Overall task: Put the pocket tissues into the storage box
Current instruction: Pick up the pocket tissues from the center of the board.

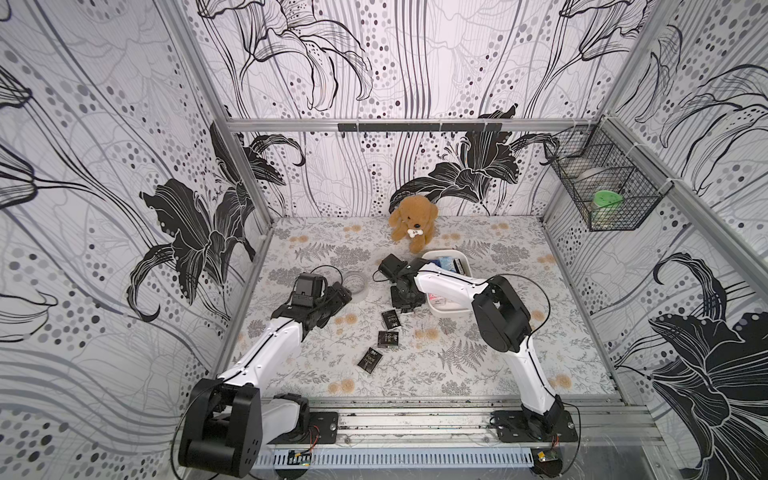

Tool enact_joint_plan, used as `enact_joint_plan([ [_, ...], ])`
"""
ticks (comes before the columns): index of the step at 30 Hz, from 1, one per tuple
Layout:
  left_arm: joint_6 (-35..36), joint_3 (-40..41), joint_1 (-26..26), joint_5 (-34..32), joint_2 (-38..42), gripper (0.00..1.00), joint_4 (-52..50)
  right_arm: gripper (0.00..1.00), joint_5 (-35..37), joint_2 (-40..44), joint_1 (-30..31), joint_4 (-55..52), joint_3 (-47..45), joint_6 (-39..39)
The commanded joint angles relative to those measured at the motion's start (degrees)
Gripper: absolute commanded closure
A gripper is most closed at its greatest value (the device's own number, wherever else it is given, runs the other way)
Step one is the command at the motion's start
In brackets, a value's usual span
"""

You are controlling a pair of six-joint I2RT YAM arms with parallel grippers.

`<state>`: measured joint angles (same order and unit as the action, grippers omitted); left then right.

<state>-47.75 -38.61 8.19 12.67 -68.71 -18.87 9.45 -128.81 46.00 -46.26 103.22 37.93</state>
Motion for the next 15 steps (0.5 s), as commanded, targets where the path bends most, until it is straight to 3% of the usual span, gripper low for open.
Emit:
enact_joint_plan([
  [1,1.0,-0.1,-0.3,0.2,1.0,0.12,0.3,0.61,0.1,5.6,0.0,3.0,-0.8,-1.3],
  [7,0.5,-1.7,1.3,2.6,0.0,0.12,0.9,0.61,3.7,13.4,-0.3,5.3,-4.4,-3.0],
  [15,-1.9,-5.0,11.1,-0.2,-2.7,0.12,1.6,0.6,6.9,20.9,-2.6,5.5,-12.7,-4.2],
])
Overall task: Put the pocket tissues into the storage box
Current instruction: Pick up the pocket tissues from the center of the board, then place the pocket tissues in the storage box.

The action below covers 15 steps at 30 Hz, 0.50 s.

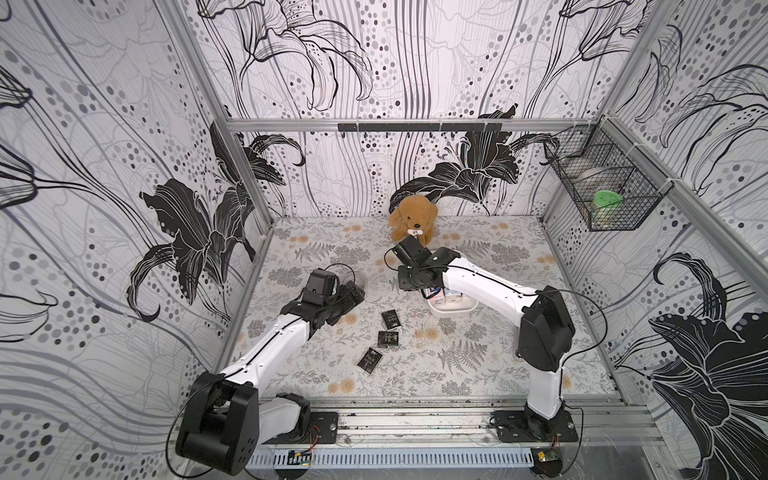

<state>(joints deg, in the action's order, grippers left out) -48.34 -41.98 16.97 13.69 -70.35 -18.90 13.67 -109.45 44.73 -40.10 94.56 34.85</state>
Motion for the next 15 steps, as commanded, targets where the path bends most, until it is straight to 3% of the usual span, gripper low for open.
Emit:
enact_joint_plan([
  [1,-1.7,-1.9,3.3,-1.4,-1.4,0.12,1.9,0.6,2.6,2.4,-1.9,-0.2,-5.5,-0.9],
  [7,-2.2,-4.2,8.2,-2.6,-4.5,0.12,2.0,0.6,3.3,7.3,-4.5,1.5,-14.0,-0.4],
  [15,-1.8,-6.3,9.0,-2.8,-6.5,0.13,1.4,0.6,3.7,9.1,-6.6,2.4,-18.9,-1.0],
])
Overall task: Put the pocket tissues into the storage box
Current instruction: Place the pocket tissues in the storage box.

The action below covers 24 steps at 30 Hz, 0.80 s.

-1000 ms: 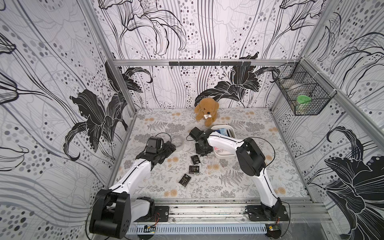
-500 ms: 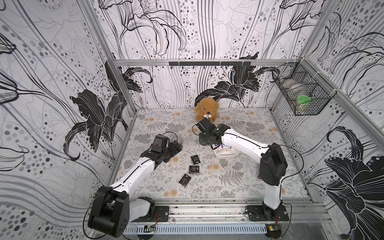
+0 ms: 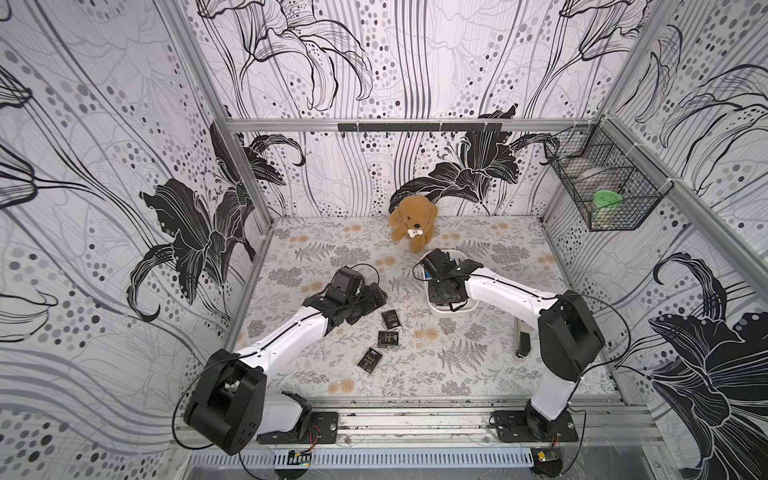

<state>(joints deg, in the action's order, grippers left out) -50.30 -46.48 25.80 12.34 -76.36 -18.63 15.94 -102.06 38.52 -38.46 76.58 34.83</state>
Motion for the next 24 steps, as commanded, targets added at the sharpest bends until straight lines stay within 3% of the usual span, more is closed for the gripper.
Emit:
enact_joint_plan([
  [1,0.2,-1.9,0.3,-1.5,-0.6,0.13,1.1,0.59,1.4,1.6,-0.4,0.7,-0.9,-1.0],
  [7,0.8,-2.7,0.3,-1.8,-0.7,0.12,0.2,0.52,0.2,1.1,-0.4,0.8,-1.1,-1.0],
  [11,1.0,-2.9,0.3,-2.3,-0.7,0.13,-0.3,0.37,-0.5,2.5,-0.5,1.0,-2.1,-0.6],
  [14,1.2,-3.2,0.3,-2.4,-0.9,0.12,-0.3,0.31,-0.1,4.1,-0.5,0.6,-2.6,-0.5],
  [24,2.1,-5.1,0.2,-3.6,-2.3,0.12,-0.8,0.29,-1.6,6.1,-0.4,-0.1,-2.6,-0.1],
])
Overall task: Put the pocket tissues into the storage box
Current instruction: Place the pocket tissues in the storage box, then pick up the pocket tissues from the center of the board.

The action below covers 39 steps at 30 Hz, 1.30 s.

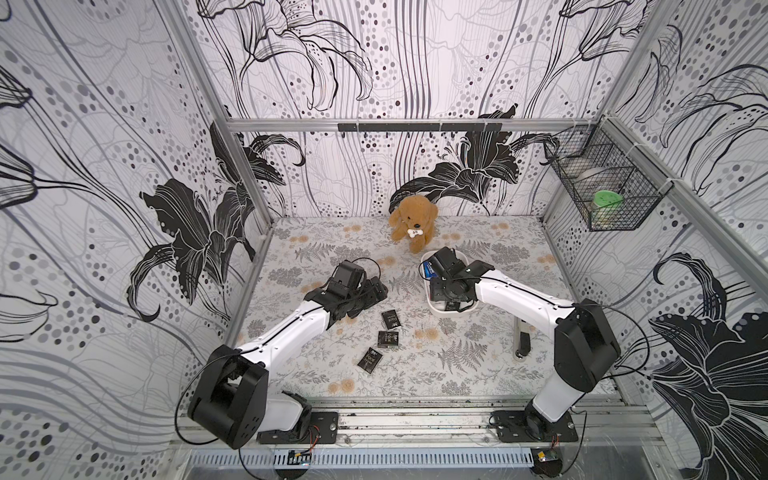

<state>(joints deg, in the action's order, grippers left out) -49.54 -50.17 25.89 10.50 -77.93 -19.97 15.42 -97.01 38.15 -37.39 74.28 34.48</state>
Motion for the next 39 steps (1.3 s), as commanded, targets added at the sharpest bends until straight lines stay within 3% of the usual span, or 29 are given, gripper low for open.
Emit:
enact_joint_plan([
  [1,1.4,-1.3,0.0,-2.1,-0.7,0.12,0.6,0.28,-1.8,1.0,0.0,-1.0,0.0,0.3],
  [9,0.2,5.1,-6.4,0.0,0.5,0.12,3.8,0.29,-9.7,-1.5,3.8,2.3,4.1,1.9],
  [18,3.0,10.8,-14.5,0.1,5.0,0.12,2.2,0.28,-12.7,-12.8,12.0,1.0,13.9,1.5],
  [29,6.1,11.7,-19.6,0.0,9.5,0.11,-1.2,0.22,-16.4,-25.0,12.6,-3.0,23.8,-6.6],
  [39,6.4,11.1,-21.0,0.8,9.8,0.11,-1.5,0.22,-14.3,-27.8,13.6,-4.8,23.6,-6.3],
])
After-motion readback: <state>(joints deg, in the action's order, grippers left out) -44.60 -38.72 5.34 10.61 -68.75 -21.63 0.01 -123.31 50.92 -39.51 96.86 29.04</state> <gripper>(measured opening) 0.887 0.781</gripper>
